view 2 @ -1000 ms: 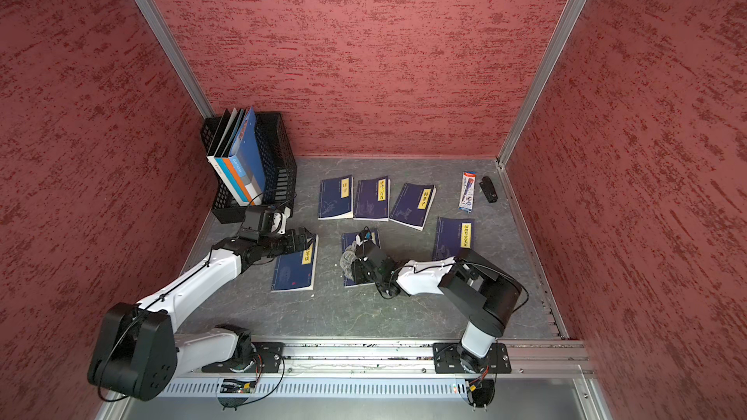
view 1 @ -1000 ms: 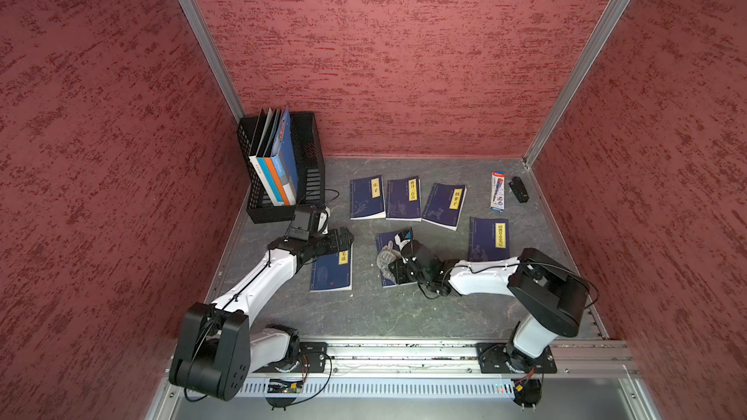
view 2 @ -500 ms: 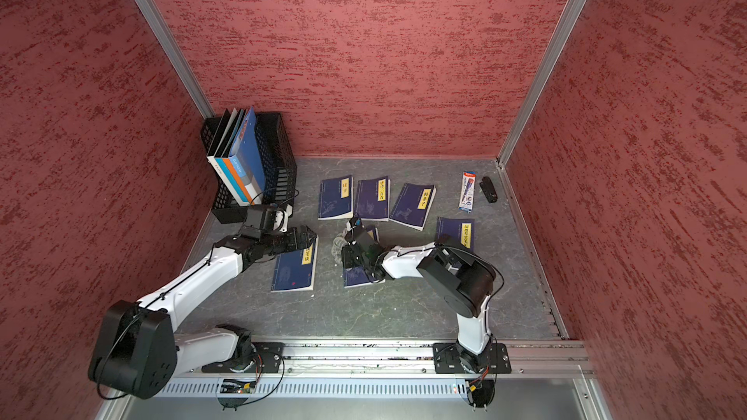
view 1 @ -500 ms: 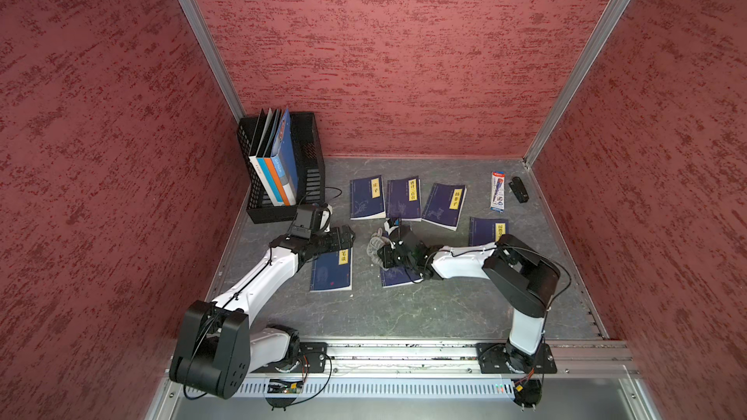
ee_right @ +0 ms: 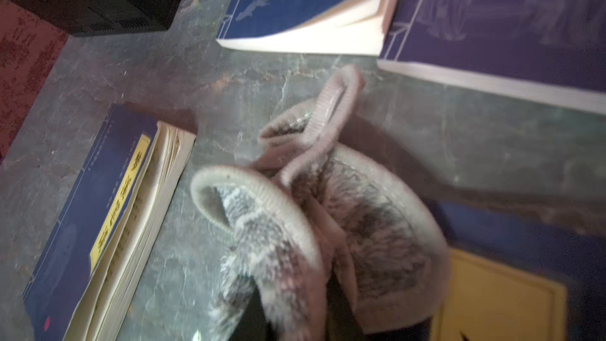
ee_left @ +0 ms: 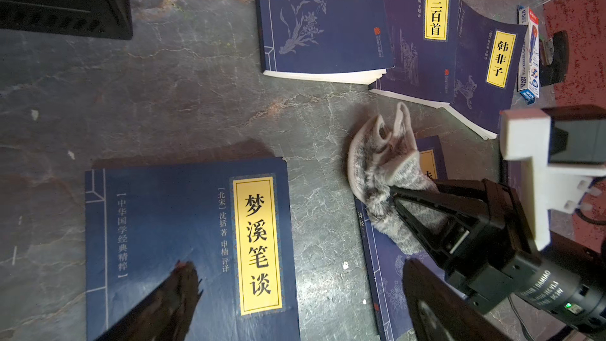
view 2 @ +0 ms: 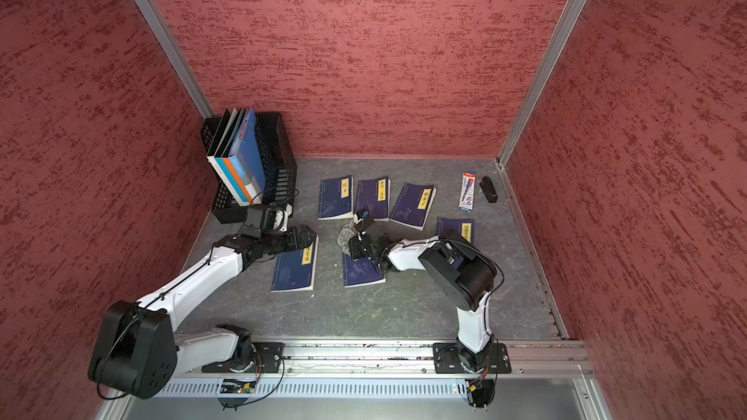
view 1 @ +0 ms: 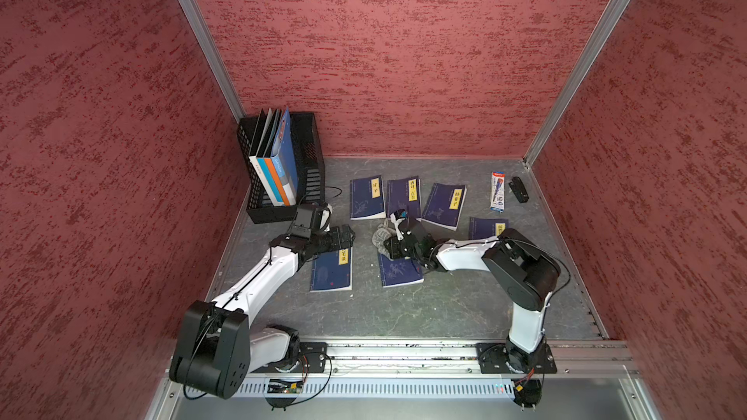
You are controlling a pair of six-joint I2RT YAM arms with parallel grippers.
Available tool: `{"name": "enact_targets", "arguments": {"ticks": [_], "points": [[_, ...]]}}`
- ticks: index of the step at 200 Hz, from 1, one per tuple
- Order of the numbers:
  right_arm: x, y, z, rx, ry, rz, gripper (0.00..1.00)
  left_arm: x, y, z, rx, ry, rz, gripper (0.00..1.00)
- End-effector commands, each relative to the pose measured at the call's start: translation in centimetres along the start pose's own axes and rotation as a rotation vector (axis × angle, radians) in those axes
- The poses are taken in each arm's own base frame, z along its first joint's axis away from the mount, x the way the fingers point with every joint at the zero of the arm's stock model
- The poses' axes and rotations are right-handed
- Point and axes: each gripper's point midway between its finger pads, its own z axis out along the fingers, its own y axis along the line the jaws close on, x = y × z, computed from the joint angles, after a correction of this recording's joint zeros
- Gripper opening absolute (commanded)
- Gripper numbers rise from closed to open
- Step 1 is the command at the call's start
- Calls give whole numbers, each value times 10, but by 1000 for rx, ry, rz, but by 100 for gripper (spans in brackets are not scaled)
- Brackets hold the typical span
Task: Wipe the cover of the book
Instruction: Wipe the dirt from the cover of the book.
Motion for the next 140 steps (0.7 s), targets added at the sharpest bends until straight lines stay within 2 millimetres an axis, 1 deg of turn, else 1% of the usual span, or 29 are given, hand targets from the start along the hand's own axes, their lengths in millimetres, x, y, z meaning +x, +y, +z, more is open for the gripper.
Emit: {"name": "enact_targets", "arguments": {"ticks": [1, 37, 59, 76, 102, 121, 140], "points": [[79, -26, -15, 48, 225, 16, 19, -11, -5, -1, 1, -21, 25, 98], [120, -12, -38, 38, 304, 10, 19, -10, -6, 1, -2, -18, 34, 98], [139, -12, -51, 37, 332, 33, 19, -10, -4, 0, -15, -13, 44, 98], [149, -12, -59, 34, 345, 40, 19, -11, -4, 0, -19, -15, 44, 98], [151, -13, -61, 45, 361, 27, 19, -10, -4, 4, -17, -6, 41, 98], [144, -10, -54, 55, 355, 0, 19, -9, -4, 7, -18, 2, 41, 98], [130, -10, -43, 90, 332, -28, 20, -10, -4, 8, -21, 2, 40, 98]]}}
